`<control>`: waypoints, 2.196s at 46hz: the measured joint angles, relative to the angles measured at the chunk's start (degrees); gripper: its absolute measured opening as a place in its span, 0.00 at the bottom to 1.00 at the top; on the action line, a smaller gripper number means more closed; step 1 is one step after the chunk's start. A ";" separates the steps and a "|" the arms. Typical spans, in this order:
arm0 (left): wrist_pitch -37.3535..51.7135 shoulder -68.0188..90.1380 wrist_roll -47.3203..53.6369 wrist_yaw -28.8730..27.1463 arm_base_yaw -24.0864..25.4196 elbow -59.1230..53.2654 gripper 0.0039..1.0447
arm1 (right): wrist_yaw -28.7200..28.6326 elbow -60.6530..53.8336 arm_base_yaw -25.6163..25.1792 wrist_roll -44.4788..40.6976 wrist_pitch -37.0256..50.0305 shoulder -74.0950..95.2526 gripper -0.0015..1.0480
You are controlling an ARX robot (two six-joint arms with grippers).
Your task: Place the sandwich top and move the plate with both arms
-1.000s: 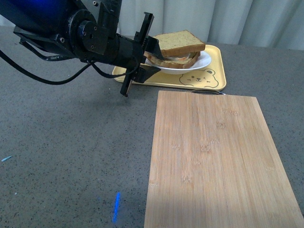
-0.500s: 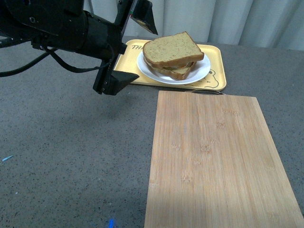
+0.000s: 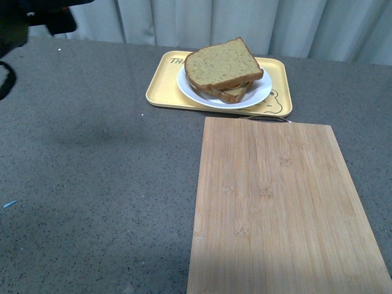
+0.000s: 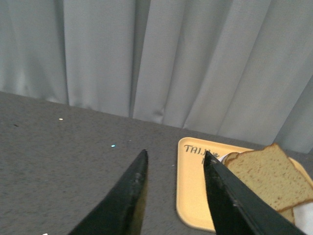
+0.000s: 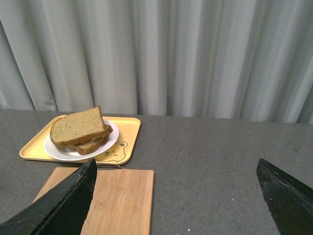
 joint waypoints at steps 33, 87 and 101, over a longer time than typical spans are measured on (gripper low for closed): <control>-12.79 -40.04 6.36 11.02 9.75 -29.51 0.03 | 0.00 0.00 0.00 0.00 0.00 0.00 0.91; -54.66 -89.81 6.47 12.04 12.24 -35.34 0.03 | 0.00 0.00 0.00 0.00 0.00 0.00 0.91; -60.92 -96.06 6.49 12.04 12.24 -35.34 0.03 | 0.00 0.00 0.00 0.00 0.00 0.00 0.91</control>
